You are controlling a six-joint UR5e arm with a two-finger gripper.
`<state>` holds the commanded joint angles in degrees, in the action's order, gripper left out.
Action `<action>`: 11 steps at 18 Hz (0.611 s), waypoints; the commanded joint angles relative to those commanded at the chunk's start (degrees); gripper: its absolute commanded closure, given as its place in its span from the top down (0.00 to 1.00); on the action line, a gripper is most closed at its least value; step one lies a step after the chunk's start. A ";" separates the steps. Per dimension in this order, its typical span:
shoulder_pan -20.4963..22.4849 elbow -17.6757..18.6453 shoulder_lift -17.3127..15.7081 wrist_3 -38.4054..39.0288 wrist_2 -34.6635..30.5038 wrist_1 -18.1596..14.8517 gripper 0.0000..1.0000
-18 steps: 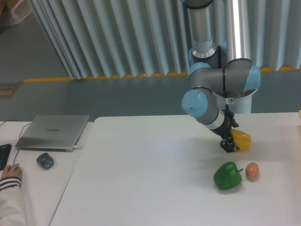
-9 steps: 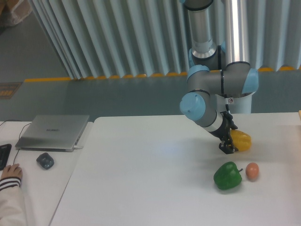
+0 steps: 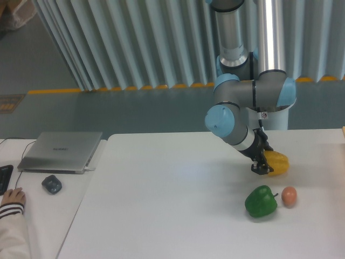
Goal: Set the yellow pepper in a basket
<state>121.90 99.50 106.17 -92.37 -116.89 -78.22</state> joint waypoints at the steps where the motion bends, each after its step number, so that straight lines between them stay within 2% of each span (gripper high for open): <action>1: 0.09 -0.62 0.00 0.00 0.09 -0.61 0.59; 3: 0.35 -2.37 -0.18 -0.26 0.44 -1.58 0.59; 5: 1.31 -5.26 -0.35 -4.02 0.96 -3.16 0.59; 7: 3.33 -7.99 -1.49 -5.53 3.94 -4.83 0.59; 8: 4.73 -9.14 -1.93 -6.23 6.83 -5.01 0.59; 11: 6.06 -10.38 -2.02 -8.08 8.87 -4.93 0.59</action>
<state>127.96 89.12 104.15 -100.45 -108.03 -83.15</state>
